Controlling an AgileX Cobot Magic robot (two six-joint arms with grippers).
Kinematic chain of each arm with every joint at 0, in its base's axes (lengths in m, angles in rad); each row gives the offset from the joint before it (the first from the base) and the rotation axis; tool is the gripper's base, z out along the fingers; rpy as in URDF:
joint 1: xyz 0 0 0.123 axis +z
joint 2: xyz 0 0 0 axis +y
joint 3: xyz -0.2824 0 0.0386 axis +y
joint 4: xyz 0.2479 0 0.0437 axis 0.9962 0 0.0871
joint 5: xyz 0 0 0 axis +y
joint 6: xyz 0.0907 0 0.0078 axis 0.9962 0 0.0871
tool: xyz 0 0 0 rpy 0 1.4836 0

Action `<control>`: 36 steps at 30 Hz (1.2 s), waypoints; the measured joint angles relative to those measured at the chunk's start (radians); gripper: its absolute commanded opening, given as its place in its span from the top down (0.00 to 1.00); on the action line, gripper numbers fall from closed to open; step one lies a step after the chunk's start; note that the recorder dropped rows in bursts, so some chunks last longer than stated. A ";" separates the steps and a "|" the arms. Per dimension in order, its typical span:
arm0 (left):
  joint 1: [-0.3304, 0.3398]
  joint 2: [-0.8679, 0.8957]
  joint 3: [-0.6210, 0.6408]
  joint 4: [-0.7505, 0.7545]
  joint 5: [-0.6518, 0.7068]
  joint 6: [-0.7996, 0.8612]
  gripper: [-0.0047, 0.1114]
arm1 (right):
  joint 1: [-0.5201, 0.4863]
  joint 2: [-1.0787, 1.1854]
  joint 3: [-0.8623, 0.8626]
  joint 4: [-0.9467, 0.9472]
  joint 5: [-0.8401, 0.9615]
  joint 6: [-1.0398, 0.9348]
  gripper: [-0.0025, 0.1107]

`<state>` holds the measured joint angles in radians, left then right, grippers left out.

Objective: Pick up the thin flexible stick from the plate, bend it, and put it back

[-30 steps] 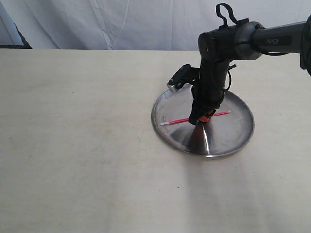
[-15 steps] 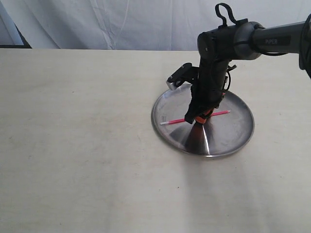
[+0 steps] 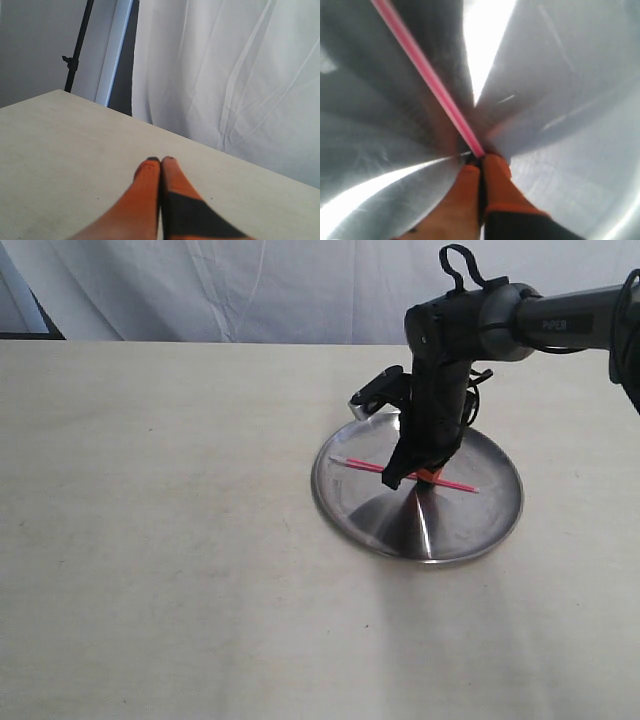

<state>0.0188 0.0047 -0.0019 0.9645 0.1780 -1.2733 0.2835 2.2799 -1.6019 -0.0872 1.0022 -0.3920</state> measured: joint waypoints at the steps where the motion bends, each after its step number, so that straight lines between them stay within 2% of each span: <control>1: 0.000 0.000 0.000 0.000 0.000 0.000 0.96 | 0.000 -0.003 0.000 0.011 0.004 0.002 0.99; 10: 0.000 0.000 0.000 0.000 0.000 0.000 0.96 | -0.002 -0.053 0.028 0.133 0.070 0.007 0.99; 20: 0.000 0.000 0.000 0.000 0.000 0.000 0.96 | -0.001 -0.105 0.034 0.159 0.052 -0.015 0.99; 22: 0.000 0.000 0.000 0.000 0.000 0.000 0.96 | -0.001 -0.110 0.034 0.159 0.044 -0.033 0.93; 24: 0.000 0.000 0.000 0.000 0.000 0.000 0.96 | -0.001 -0.110 0.034 0.161 0.044 -0.047 0.78; 25: 0.000 0.000 0.000 0.000 0.000 0.000 0.96 | -0.001 -0.108 0.034 0.163 0.044 -0.049 0.65; 27: 0.000 0.000 0.000 0.000 0.000 0.000 0.96 | -0.001 -0.108 0.034 0.166 0.042 -0.051 0.51; 29: 0.000 0.000 0.000 0.000 0.000 0.000 0.96 | -0.001 -0.108 0.034 0.162 0.024 -0.048 0.53; 32: 0.000 0.000 0.000 0.000 0.000 0.000 0.96 | -0.001 -0.108 0.034 0.097 -0.019 0.009 0.65; 36: 0.000 0.000 0.000 0.000 0.000 0.000 0.96 | -0.001 -0.108 0.034 0.005 -0.070 0.027 0.66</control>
<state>0.0188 0.0047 -0.0019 0.9645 0.1780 -1.2733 0.2829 2.1720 -1.5676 -0.0819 0.9318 -0.3653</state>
